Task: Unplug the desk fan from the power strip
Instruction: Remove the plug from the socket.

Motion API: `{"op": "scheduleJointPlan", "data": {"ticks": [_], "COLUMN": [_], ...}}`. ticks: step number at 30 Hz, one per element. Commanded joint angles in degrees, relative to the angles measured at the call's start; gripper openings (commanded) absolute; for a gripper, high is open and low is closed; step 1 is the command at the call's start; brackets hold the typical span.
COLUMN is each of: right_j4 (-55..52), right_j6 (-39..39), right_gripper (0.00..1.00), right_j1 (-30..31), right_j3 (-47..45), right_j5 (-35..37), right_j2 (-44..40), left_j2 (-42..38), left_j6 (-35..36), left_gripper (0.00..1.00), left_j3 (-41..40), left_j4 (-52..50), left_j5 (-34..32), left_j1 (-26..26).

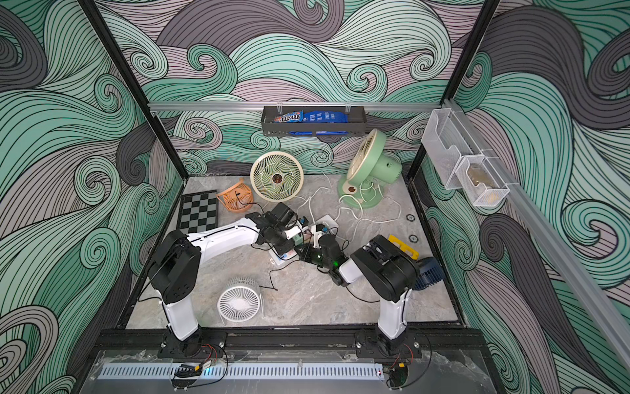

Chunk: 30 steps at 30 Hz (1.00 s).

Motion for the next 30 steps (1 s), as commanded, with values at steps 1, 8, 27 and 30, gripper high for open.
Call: {"op": "scheduleJointPlan", "data": {"ticks": [1, 8, 27, 30], "right_j4": [-4.2, -4.4, -4.5, -4.6], "right_j6": [0.3, 0.5, 0.7, 0.6], "right_gripper": [0.0, 0.0, 0.0, 0.0], "right_j1": [-0.1, -0.1, 0.0, 0.0], "right_j3": [0.3, 0.5, 0.9, 0.9], "right_j5": [1.1, 1.3, 1.2, 1.0], "right_j2": [2.0, 2.3, 3.4, 3.4], "left_j2": [0.0, -1.8, -0.9, 1.4], "left_j6": [-0.6, 3.8, 0.6, -1.3], "left_gripper": [0.0, 0.0, 0.0, 0.0], "left_j3": [1.0, -1.4, 0.8, 3.2], "left_j4": [-4.6, -1.3, -4.0, -7.7], "left_j5": [4.3, -4.3, 0.4, 5.9], "left_j1": [1.6, -1.7, 1.4, 4.1]}}
